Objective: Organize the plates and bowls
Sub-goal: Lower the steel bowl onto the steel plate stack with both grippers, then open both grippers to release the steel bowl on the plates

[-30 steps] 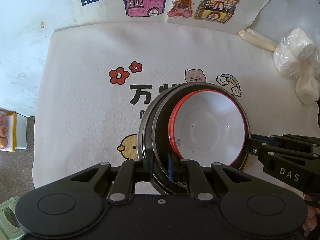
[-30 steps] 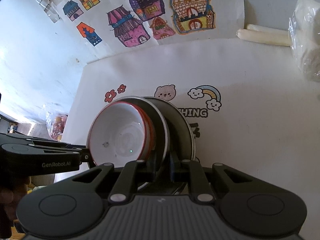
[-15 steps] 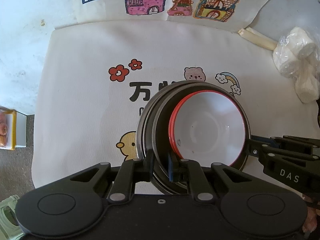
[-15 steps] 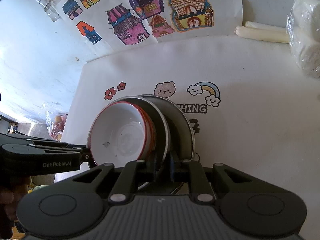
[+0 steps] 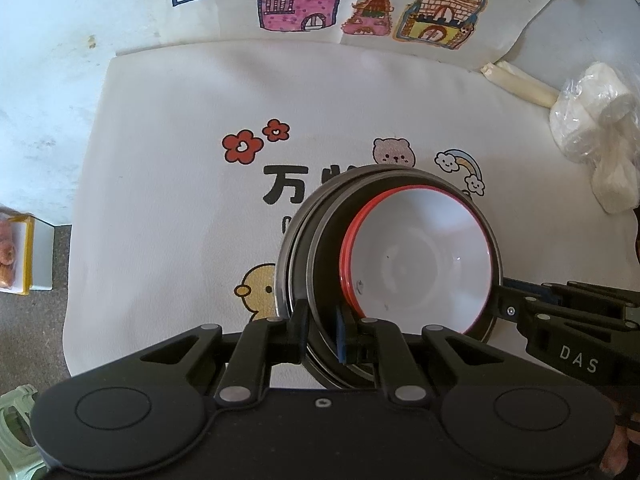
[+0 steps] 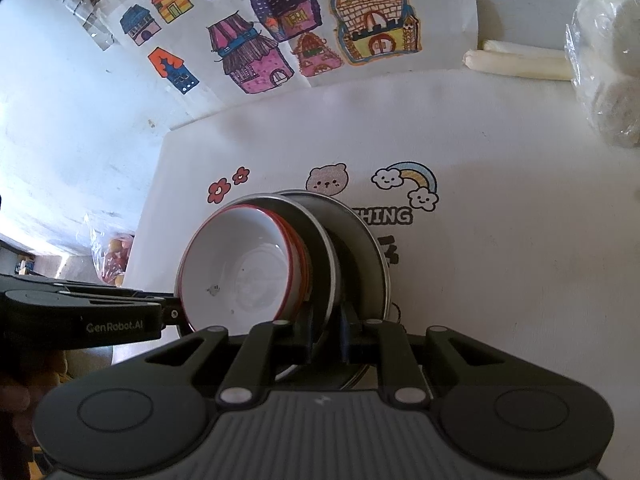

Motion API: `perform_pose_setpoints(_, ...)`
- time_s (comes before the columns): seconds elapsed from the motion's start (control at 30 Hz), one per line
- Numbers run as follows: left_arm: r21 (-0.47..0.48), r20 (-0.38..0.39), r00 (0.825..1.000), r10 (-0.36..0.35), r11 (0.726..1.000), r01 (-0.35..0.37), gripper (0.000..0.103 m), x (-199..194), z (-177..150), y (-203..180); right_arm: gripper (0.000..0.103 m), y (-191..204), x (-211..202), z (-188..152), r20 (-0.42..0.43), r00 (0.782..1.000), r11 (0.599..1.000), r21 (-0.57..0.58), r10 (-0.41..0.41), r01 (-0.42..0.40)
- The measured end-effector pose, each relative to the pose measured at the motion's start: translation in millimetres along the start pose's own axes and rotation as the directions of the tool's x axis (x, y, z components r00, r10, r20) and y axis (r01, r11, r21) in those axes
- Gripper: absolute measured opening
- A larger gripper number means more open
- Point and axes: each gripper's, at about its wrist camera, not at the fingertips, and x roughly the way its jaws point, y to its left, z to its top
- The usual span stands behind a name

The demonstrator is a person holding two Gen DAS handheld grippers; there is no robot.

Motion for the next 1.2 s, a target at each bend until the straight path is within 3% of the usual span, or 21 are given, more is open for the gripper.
perform_pose_setpoints(0.43,-0.006,0.013,0.999,0.036,0.999,-0.036,0.024,-2,-1,0,0.017,1,-4,-1,0.015,1.0,1.0,-0.006,-0.01,0.01)
perform_pose_setpoints(0.57,-0.008,0.024,0.998,0.057,0.998,-0.056,0.032,-4,-1,1,0.026,1,-8,-1,0.027,1.0,1.0,-0.003,-0.015,0.015)
perform_pose_setpoints(0.97,-0.023,0.077,0.991,0.106,0.994,-0.104,0.059,-12,-1,7,0.036,0,-15,-3,0.05,0.998,0.999,-0.002,-0.039,0.039)
perform_pose_setpoints(1.2,-0.03,0.103,0.987,0.123,0.992,-0.121,0.066,-17,0,9,0.043,0,-19,-3,0.06,0.997,0.999,-0.006,-0.051,0.051)
